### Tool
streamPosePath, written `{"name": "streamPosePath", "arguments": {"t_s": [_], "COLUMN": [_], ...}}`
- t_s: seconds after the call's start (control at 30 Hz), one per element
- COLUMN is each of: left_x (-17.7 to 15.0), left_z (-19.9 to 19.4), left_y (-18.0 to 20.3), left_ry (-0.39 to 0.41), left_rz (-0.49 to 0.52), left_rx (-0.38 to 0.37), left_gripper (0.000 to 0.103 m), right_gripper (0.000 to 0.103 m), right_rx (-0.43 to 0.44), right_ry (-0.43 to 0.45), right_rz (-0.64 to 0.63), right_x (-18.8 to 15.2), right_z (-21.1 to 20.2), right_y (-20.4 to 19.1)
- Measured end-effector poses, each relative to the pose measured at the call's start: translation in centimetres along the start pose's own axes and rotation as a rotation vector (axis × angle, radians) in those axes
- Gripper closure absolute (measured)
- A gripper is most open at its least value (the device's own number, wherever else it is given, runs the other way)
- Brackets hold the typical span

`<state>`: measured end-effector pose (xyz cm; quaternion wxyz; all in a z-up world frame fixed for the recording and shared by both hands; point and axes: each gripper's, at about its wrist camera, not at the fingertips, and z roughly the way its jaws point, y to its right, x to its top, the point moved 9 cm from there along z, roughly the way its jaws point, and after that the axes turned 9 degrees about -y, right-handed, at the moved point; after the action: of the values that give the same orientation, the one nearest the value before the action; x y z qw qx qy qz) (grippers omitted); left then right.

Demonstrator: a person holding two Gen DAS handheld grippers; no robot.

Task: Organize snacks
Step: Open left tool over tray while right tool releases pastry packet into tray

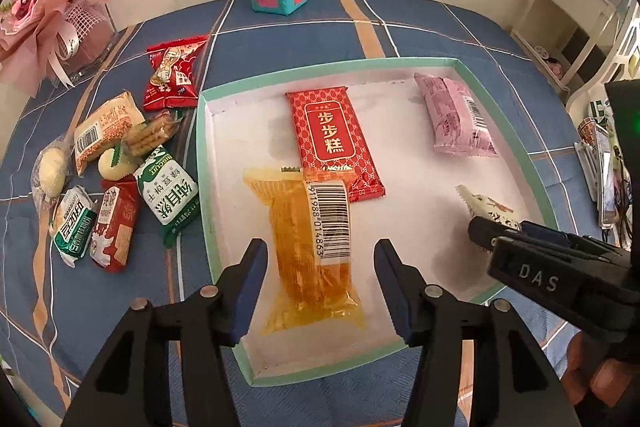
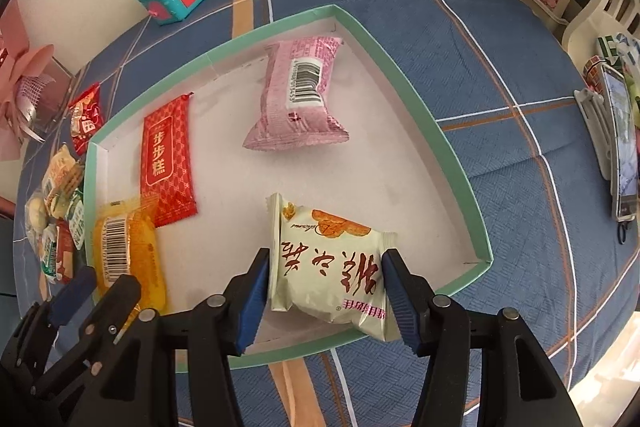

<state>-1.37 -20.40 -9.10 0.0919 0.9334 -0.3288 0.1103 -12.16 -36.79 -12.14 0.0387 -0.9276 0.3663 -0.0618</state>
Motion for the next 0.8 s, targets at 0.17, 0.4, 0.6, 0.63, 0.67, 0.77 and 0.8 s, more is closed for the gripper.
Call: {"name": "streamPosePath", "arguments": {"t_s": [0.17,0.4,0.6,0.63,0.67,0.77,0.8], "left_x": [0.2,0.5,0.2,0.2,0.1,-0.4,-0.5], "left_z": [-0.1,-0.8,-1.0,-1.0,-0.9,-0.6,-0.5], "left_y": [-1.1,-4.0,-7.9,-8.5,-9.0,-10.3,-10.5], "left_ry": [-0.011,0.008,0.024,0.022,0.019,0.004,-0.003], "left_rz": [-0.045,-0.177,-0.281,-0.291,-0.298,-0.323,-0.324], "left_rx": [-0.006,0.0,0.079,0.096,0.109,0.136,0.14], "left_gripper": [0.035,0.018,0.012,0.011,0.011,0.009,0.007], "right_gripper": [0.032,0.022,0.015,0.013,0.011,0.01,0.01], "right_rx": [-0.004,-0.012,-0.013,-0.011,-0.011,-0.011,-0.007], "right_ry": [-0.005,0.001,0.014,0.017,0.022,0.034,0.035], "right_rz": [-0.019,-0.045,-0.068,-0.076,-0.086,-0.11,-0.116], "right_x": [-0.2,0.1,0.1,0.1,0.1,0.2,0.2], "right_z": [0.0,0.2,0.0,-0.1,-0.2,-0.5,-0.6], "right_y": [-0.3,-1.1,-1.8,-2.0,-2.3,-2.9,-3.1]}}
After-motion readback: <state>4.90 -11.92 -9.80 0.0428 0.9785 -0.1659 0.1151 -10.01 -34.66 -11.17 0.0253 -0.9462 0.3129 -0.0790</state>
